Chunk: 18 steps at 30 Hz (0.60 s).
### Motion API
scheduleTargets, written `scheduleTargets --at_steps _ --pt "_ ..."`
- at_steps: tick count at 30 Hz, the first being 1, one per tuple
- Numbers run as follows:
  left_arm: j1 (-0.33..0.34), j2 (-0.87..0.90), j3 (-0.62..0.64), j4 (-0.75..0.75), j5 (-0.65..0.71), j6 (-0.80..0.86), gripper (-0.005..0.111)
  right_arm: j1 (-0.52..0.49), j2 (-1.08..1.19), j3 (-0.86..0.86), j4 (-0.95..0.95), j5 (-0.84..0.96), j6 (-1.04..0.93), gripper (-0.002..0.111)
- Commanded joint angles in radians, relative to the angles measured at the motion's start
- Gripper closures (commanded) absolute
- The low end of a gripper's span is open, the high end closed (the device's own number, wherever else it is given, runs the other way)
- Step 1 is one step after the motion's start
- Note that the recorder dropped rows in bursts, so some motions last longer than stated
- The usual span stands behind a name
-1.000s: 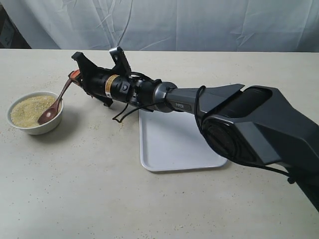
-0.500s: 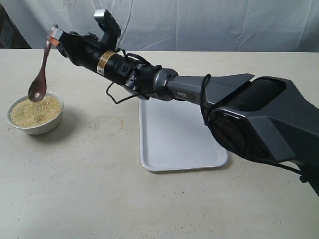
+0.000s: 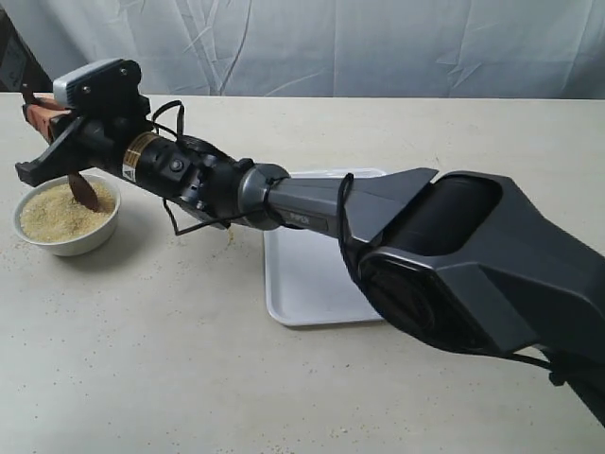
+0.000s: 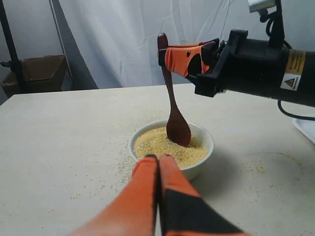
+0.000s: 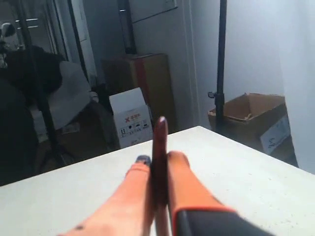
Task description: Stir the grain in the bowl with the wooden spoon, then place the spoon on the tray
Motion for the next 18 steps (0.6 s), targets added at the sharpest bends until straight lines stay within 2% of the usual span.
scheduleTargets --at_steps 1,6,11,18 --pt "-0.004 -0.005 0.002 0.003 -0.008 -0.004 0.107 -0.008 0.029 -0.001 0.128 0.013 -0.051 0.109" --pt "-0.004 -0.005 0.002 0.003 -0.008 -0.004 0.107 0.014 0.049 -0.001 0.119 0.005 0.040 0.109" --pt "-0.004 -0.005 0.002 0.003 -0.008 -0.004 0.107 0.028 0.025 -0.001 0.119 -0.055 0.048 0.109" --pt "-0.004 -0.005 0.002 0.003 -0.008 -0.004 0.107 0.011 -0.013 -0.001 0.117 -0.042 0.038 0.109"
